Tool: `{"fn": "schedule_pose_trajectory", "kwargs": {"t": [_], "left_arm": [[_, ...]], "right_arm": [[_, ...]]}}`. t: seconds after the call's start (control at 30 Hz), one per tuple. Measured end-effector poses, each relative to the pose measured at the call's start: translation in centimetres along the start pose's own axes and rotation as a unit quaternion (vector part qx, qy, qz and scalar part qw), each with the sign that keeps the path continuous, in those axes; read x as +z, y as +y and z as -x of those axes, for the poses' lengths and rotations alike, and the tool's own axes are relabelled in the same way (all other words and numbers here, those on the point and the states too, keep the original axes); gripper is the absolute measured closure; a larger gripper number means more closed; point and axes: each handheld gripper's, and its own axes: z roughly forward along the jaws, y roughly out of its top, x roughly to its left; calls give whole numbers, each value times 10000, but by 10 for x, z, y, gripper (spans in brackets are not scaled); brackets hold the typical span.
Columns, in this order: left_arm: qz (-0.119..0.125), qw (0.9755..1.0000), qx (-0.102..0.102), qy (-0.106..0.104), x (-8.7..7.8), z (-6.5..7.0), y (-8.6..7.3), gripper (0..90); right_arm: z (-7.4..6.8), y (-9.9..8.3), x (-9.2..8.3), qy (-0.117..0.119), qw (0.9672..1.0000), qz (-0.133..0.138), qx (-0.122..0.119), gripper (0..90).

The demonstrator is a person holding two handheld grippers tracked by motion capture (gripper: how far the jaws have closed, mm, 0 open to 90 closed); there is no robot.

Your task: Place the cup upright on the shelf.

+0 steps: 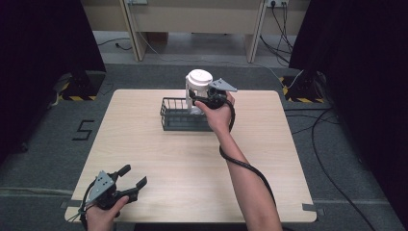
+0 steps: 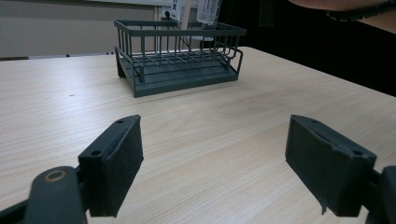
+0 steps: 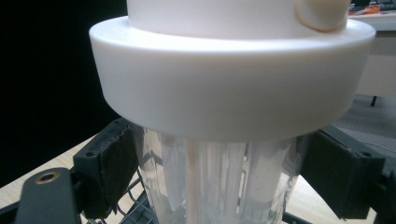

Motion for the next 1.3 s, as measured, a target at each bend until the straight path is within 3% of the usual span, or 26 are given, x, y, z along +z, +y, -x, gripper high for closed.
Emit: {"fn": "schedule_pose_trajectory", "kwargs": {"t": [0.7, 1.3], "left_arm": [[0, 10000, 7, 0, 0, 0, 0, 186], [-7, 10000, 20, -18, 0, 1, 0, 186]], "right_arm": [[4, -16, 10, -95, 9996, -248, 36, 171], [2, -20, 14, 130, 9993, -357, -46, 134]]}}
